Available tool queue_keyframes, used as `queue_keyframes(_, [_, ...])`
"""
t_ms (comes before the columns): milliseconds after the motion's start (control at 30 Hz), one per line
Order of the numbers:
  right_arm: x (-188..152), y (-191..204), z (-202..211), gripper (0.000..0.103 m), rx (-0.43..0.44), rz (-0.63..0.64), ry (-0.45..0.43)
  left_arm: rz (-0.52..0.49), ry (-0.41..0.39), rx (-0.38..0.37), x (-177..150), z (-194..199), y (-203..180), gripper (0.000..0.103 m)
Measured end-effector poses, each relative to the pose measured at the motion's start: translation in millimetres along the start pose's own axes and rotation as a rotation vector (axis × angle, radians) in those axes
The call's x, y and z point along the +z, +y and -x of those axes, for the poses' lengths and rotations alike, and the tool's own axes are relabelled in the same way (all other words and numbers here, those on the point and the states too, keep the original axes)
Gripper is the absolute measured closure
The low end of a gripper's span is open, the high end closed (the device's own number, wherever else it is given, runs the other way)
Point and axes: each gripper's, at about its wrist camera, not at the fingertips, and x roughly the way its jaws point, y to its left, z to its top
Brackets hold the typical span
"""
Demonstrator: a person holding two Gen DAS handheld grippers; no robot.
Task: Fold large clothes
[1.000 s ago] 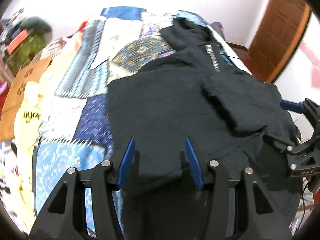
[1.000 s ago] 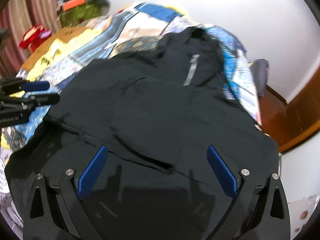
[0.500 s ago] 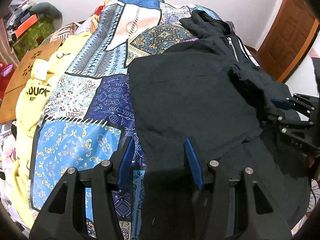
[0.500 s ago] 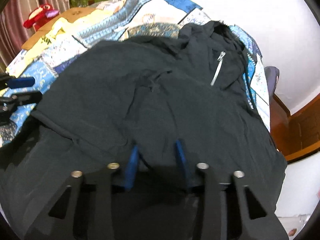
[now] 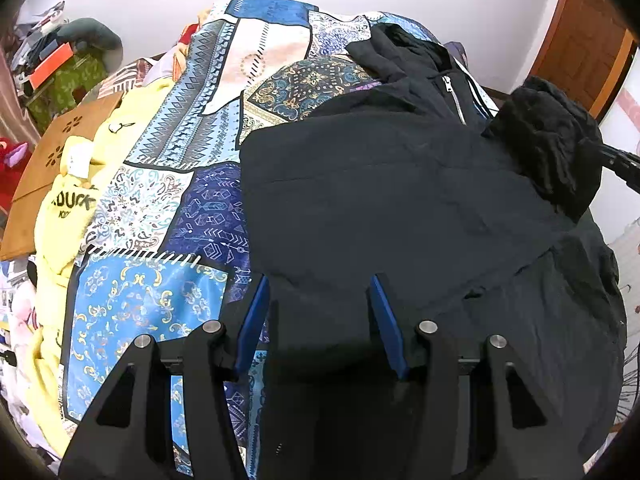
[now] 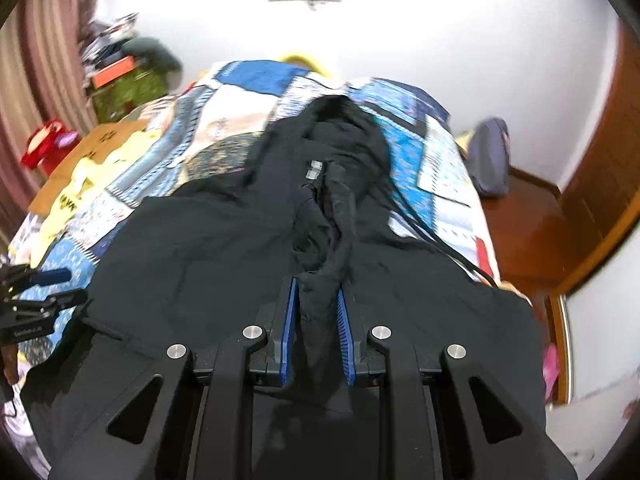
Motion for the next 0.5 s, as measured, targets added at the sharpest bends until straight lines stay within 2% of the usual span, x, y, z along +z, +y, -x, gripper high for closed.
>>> queue_keyframes(267, [-36.7, -38.9, -21.1, 0.086, -0.029, -0.095, 0.099, -0.010, 0.006, 0.001, -3.9, 1.2, -11.6, 0.052])
queue_keyframes(367, [-51.0, -51.5, -25.2, 0.086, -0.087, -0.117, 0.131, -0.012, 0.010, -0.001, -5.3, 1.7, -14.3, 0.052])
queue_keyframes(433, [-59.4, -57.2, -27.0, 0.086, -0.111, -0.124, 0.182, -0.014, 0.011, -0.001, -6.0, 2.7, -16.7, 0.052])
queue_keyframes(500, [-64.6, -62.8, -25.6, 0.085, -0.100, -0.139, 0.227, -0.018, 0.009, -0.001, -5.9, 4.7, -19.2, 0.052])
